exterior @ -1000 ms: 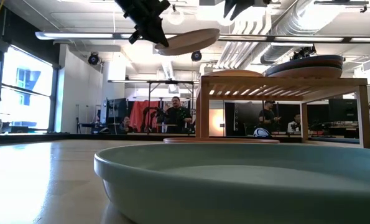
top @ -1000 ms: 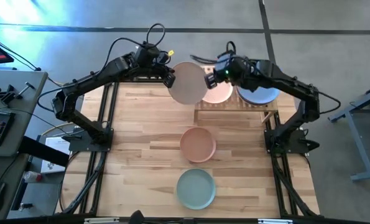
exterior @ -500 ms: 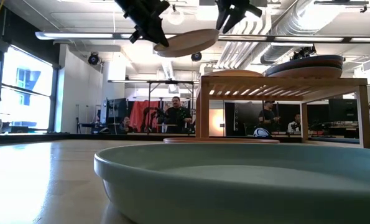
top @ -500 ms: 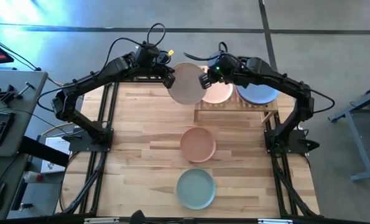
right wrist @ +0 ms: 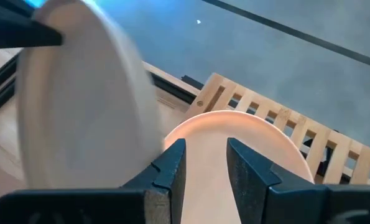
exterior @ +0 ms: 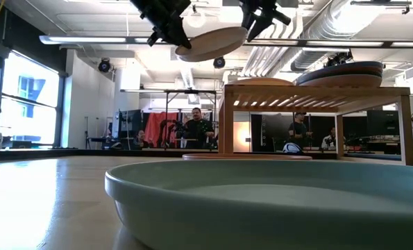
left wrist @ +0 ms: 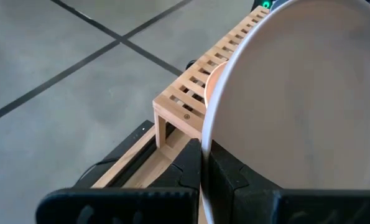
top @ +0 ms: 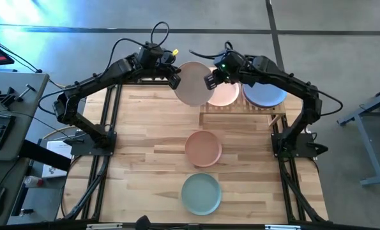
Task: Place and stack plates onto a shelf
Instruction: Stack the white plate on top of the light orange plate on the shelf
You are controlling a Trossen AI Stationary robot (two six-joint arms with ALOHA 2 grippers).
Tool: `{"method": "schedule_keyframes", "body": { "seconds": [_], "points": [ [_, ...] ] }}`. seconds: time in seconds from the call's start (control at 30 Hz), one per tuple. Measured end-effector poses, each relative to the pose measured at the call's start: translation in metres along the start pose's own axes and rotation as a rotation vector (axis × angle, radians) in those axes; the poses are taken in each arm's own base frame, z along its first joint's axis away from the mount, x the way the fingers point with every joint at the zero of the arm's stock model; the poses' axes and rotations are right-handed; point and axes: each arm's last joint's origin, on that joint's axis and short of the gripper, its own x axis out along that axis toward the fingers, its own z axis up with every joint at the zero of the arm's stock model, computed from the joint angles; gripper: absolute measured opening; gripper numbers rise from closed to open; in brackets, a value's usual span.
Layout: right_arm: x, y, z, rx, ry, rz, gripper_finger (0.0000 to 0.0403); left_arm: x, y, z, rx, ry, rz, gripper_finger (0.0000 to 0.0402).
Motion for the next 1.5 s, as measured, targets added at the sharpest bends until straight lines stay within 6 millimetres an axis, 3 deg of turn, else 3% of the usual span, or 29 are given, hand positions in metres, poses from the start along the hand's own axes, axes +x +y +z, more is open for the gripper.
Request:
{"method": "schedule_keyframes", "body": {
  "seconds": [0.3, 0.7, 0.9, 1.5],
  "points": [
    [0.004, -0.01, 0.005, 0.0, 0.015, 0.005, 0.0083, 0.0, 0.0, -0.002, 0.0, 0.02, 0.002, 0.0],
    [-0.001, -0.028, 0.02, 0.12, 0.016, 0.184, 0.0083, -0.001, 0.001, -0.01, -0.015, 0.106, 0.012, 0.0],
    [-0.002, -0.017, 0.018, 0.108, 0.028, 0.264, 0.0083, -0.001, 0.002, -0.01, -0.016, 0.106, 0.013, 0.0],
    [-0.006, 0.003, 0.004, 0.034, 0.055, 0.235, 0.0083, -0.001, 0.001, -0.01, -0.026, 0.105, 0.012, 0.0]
  ]
}}
